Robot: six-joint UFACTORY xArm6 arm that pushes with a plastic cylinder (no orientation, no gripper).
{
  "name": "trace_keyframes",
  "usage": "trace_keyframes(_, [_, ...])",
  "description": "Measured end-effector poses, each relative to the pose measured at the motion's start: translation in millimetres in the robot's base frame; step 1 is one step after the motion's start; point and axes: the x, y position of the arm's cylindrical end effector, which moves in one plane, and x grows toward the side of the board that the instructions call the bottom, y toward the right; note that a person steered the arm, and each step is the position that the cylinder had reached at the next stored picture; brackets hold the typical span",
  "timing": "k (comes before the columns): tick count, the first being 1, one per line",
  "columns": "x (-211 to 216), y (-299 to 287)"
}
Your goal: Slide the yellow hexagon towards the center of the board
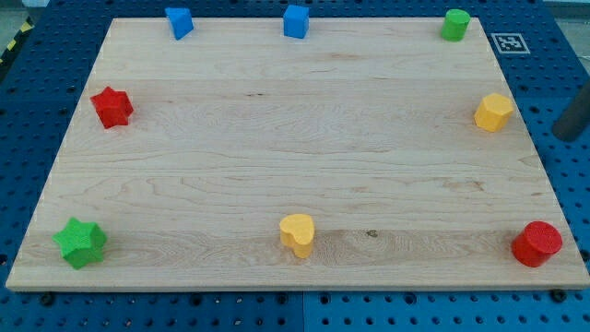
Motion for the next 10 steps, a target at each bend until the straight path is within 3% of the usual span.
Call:
trace_keyframes(2, [-39.8,-5.8])
trace_keyframes(4, [12.0,-13.5])
trace_keyframes(10, [-21.4,-50.1])
